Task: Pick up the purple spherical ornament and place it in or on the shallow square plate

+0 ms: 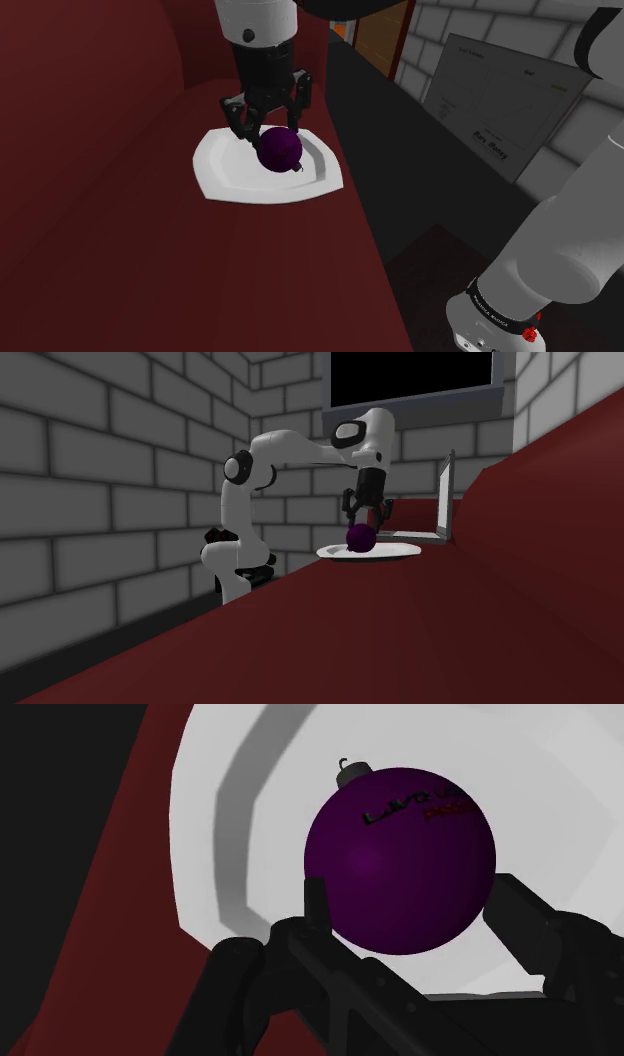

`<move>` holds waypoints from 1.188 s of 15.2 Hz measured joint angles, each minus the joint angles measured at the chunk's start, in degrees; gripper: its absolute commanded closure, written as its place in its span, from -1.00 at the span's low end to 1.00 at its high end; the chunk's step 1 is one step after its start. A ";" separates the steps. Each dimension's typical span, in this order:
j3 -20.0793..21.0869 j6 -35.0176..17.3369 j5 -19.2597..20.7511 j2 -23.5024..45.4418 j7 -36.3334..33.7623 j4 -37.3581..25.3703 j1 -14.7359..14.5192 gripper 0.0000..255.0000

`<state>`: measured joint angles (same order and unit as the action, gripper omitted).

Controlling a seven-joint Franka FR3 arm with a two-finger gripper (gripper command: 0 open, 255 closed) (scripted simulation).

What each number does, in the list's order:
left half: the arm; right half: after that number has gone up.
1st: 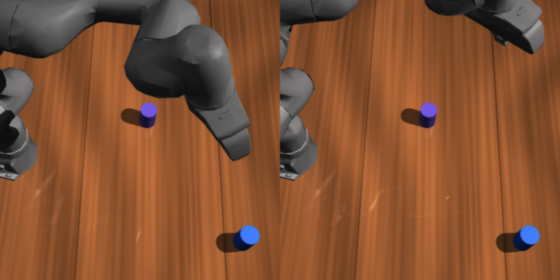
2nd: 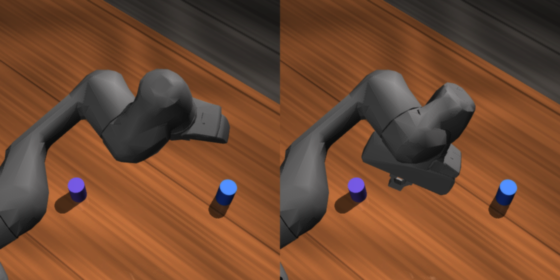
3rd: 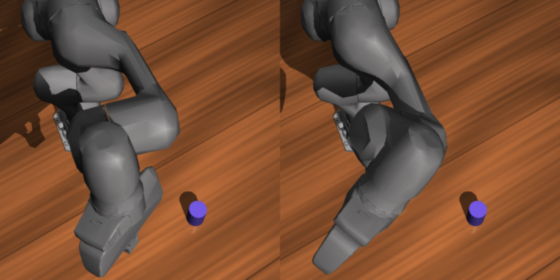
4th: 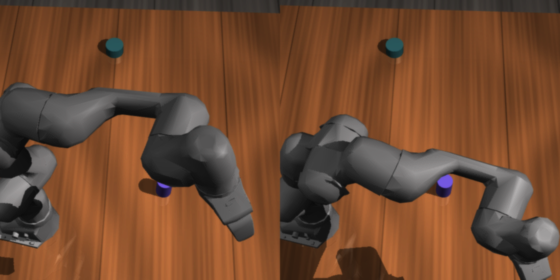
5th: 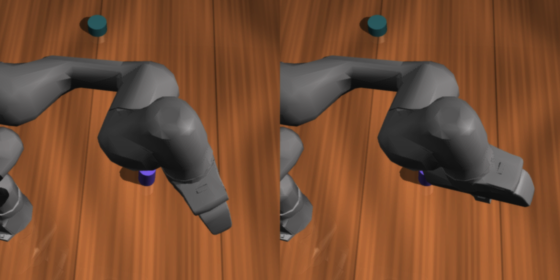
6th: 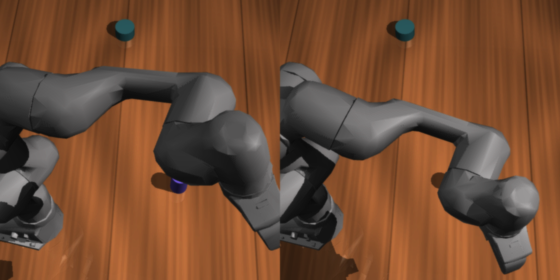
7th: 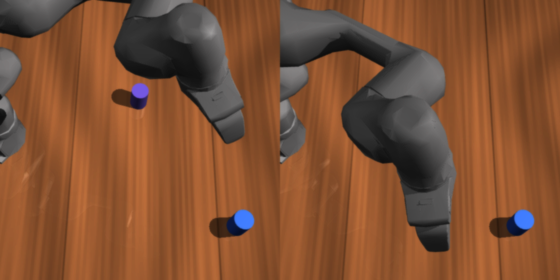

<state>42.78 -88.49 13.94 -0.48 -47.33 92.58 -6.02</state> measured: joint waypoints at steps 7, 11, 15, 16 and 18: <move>0.09 0.72 0.03 0.53 -0.06 -0.01 -0.09 -1.00; 1.14 5.39 1.57 2.89 -1.03 -6.05 -1.25 -1.00; 1.83 9.18 2.84 4.66 -1.67 -10.79 -2.29 -1.00; 1.85 9.29 2.86 4.70 -1.69 -10.90 -2.32 -1.00; 1.86 9.38 2.87 4.71 -1.70 -10.98 -2.34 -1.00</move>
<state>44.63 -79.11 16.81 4.23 -49.03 81.59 -8.36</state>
